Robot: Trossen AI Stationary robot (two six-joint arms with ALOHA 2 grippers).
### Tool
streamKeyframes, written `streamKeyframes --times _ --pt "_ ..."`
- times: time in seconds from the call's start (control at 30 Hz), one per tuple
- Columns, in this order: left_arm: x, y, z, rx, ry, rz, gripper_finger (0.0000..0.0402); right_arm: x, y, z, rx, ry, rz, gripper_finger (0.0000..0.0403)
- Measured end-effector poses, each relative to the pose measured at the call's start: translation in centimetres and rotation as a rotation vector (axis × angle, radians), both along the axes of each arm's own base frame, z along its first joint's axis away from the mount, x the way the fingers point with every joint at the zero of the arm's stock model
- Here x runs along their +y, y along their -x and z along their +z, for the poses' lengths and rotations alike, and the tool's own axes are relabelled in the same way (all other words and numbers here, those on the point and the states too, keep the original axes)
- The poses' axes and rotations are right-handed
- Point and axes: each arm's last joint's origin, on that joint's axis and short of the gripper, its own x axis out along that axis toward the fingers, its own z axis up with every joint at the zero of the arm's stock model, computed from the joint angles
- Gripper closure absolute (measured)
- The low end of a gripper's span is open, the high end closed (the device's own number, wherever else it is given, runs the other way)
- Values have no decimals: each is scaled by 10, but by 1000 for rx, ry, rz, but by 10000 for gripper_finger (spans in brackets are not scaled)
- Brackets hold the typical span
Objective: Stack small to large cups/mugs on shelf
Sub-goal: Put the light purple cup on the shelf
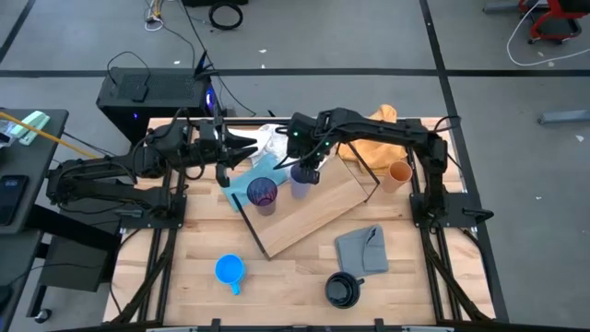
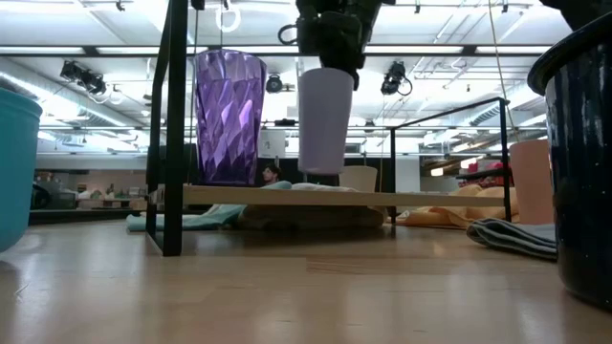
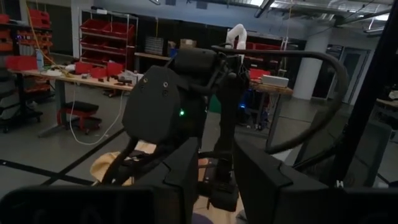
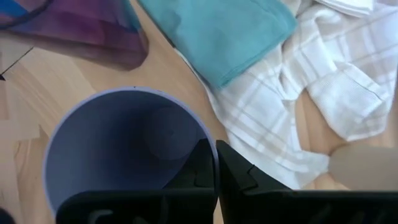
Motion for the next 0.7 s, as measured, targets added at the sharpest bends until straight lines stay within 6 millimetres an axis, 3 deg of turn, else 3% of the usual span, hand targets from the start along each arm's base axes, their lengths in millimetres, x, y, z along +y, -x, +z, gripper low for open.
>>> streamKeyframes --times 0.23,0.7 --pt "0 0 0 6 1 0 294 0 -6 -9 19 21 -6 400" --pt "0 0 -1 6 1 0 294 1 -11 -8 -21 53 -22 400"
